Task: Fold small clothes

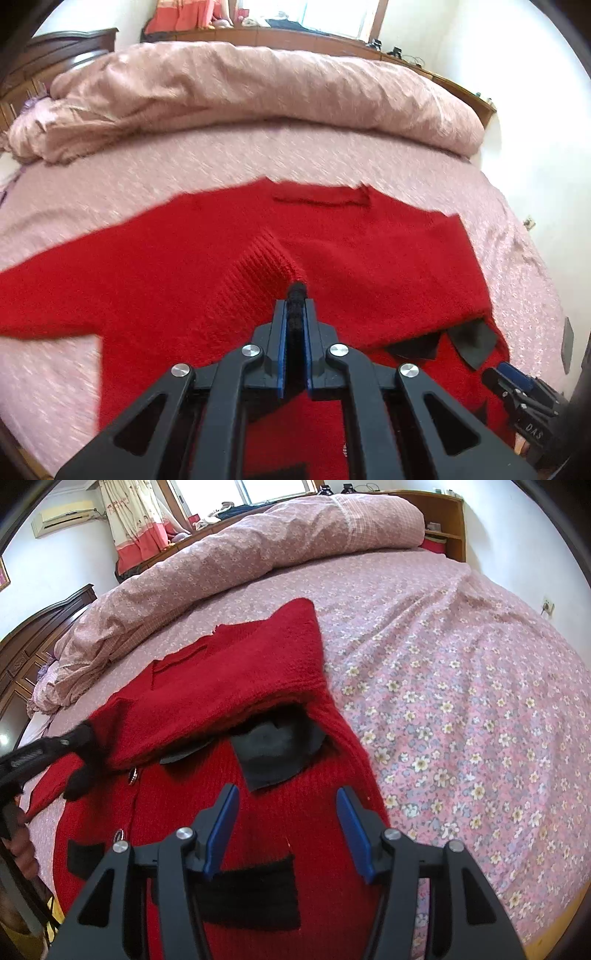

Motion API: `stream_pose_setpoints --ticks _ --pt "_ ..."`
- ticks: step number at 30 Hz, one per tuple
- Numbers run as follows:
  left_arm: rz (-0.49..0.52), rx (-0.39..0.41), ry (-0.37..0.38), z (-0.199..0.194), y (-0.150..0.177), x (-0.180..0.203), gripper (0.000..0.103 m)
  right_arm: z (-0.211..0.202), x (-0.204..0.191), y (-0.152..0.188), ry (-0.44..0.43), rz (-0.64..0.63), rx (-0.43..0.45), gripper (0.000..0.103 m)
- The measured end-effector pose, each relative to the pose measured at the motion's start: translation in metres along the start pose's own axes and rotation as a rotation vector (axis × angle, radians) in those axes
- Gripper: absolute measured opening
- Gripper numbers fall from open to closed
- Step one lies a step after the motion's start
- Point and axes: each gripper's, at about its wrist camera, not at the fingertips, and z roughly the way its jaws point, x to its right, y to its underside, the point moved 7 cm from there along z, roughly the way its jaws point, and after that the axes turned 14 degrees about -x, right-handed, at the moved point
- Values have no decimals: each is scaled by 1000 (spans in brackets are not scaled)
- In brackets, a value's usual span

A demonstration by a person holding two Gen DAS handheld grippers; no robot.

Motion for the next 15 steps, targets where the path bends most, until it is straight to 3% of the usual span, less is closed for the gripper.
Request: stream_pose_setpoints --ticks 6,15 --pt "-12 10 -87 -5 -19 -46 0 3 -10 -9 9 -20 2 58" --pt "-7 -41 -205 23 -33 -99 2 7 -18 -16 36 -53 -11 58"
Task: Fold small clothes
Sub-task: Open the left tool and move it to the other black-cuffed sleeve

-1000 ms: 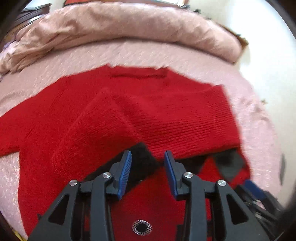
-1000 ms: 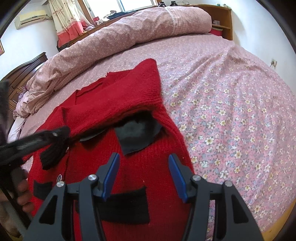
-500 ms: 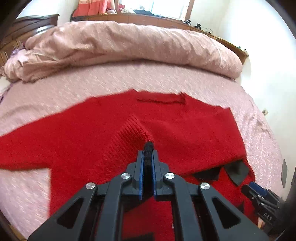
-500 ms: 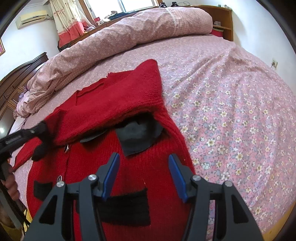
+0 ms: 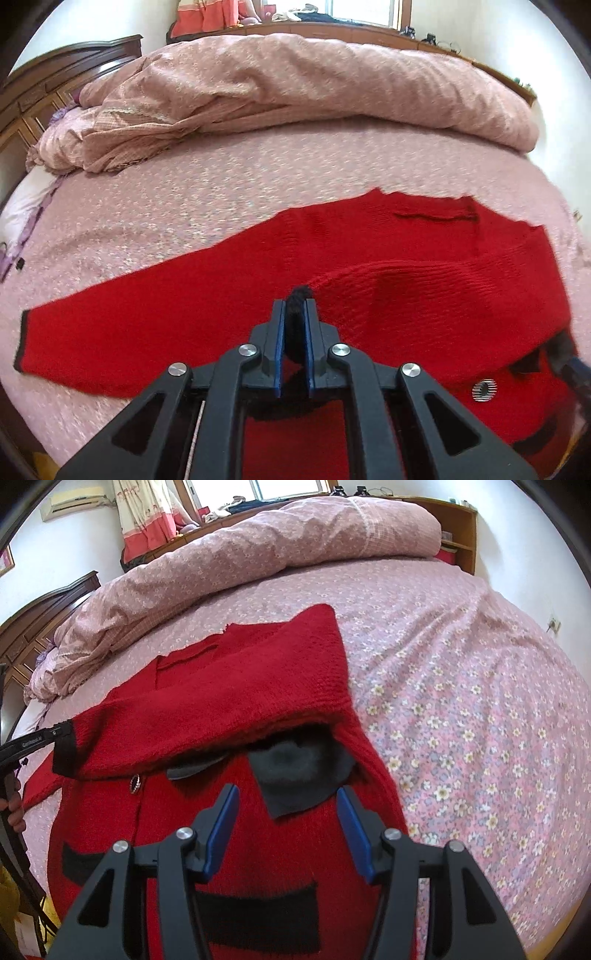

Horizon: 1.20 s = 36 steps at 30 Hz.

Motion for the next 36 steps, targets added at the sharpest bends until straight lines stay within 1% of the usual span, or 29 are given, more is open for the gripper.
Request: stream_pose_setpoints --ticks 2,5,7,10,13,16,18,22,24,26,28,30,34,36 --pt "20 3 -33 5 -2 -4 2 1 -2 -3 8 -8 -3 58" --pt "38 2 -52 10 -7 -8 5 3 -6 -10 11 -22 -7 58" --pt "35 -6 -69 13 -14 -16 6 6 -9 -13 12 -30 -9 58" --pt "13 -21 -66 12 -19 -26 6 13 -10 -18 15 -34 -21 58" --pt "-25 -27 -50 6 -17 -39 6 25 -9 -22 29 -32 -42 58" --pt "-55 -36 -11 -2 -7 -47 7 31 -10 -24 41 -38 -50 58" --pt "-52 -38 20 -6 2 -46 8 29 -12 -25 44 -45 -51 58" --pt "-44 -54 54 -2 19 -38 12 20 -21 -23 19 -55 -39 58" --pt "-43 -72 44 7 23 -35 13 23 -22 -22 25 -59 -50 58" --pt "-57 -112 0 22 29 -37 13 30 -20 -21 26 -44 -70 58" --pt "-78 -126 -19 31 33 -41 13 35 -19 -21 35 -45 -71 58" --pt "-102 -128 -40 30 36 -48 13 34 -19 -21 44 -57 -72 58" --pt "-162 -124 -14 16 45 -68 13 29 -20 -18 33 -42 -79 58" --pt "-193 -113 -23 6 51 -83 13 23 -23 -14 16 -30 -81 58"
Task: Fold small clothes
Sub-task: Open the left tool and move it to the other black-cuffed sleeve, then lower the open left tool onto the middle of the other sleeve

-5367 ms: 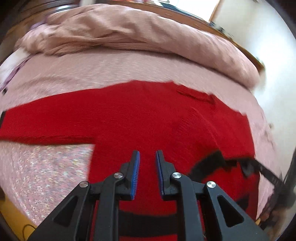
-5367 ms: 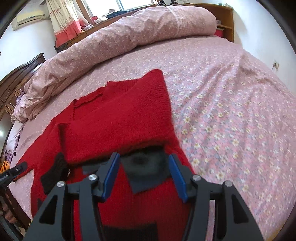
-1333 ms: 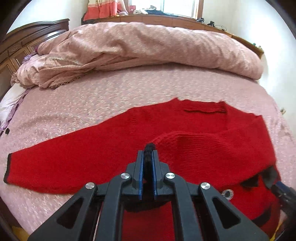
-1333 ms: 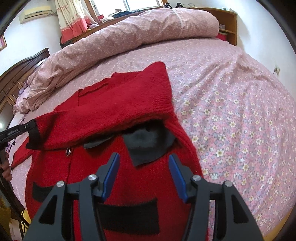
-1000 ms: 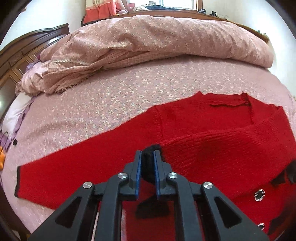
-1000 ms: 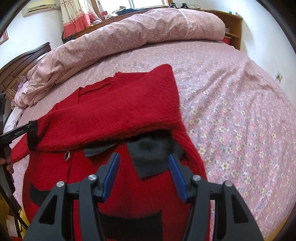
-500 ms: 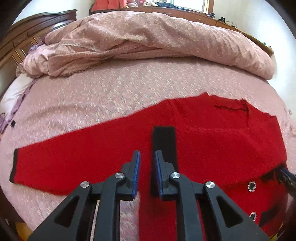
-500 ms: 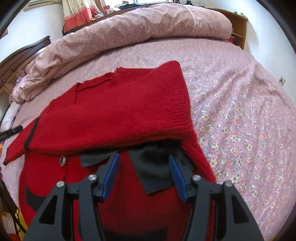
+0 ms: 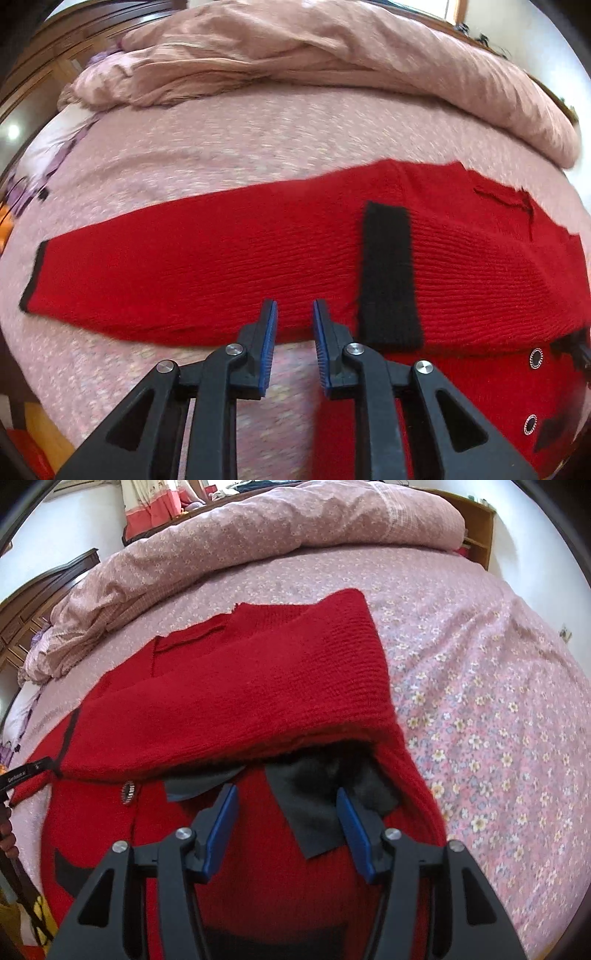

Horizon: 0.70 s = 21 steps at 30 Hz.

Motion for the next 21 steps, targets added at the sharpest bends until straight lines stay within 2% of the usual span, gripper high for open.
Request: stream_pose_setpoints --ticks 11,21 --pt "-176 1 -57 -27 28 -92 14 -42 -33 33 -19 -44 36 61" --pt "-353 -49 -23 -11 45 -154 16 -44 -40 58 39 -35 26 61"
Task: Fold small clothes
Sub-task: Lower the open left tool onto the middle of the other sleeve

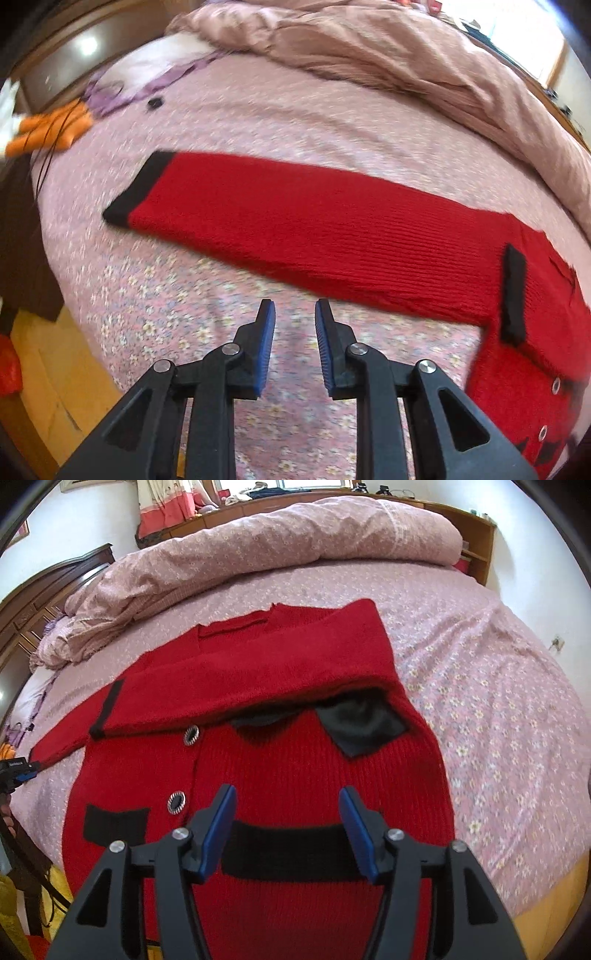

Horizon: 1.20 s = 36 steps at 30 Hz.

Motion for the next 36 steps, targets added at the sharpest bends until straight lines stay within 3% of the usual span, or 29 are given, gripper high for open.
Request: stream_pose_setpoints --ticks 14,20,30,36 --pt "-161 -25 102 28 -22 -24 18 20 -17 15 43 -32 -69 64" --pt "-173 -12 167 33 -38 -21 19 23 -19 12 62 -12 -79 64" --pt "-151 20 190 32 -53 -12 19 26 -18 8 98 -9 -75 64" --pt "-154 48 256 24 -55 -11 19 26 -18 4 108 -15 -65 65"
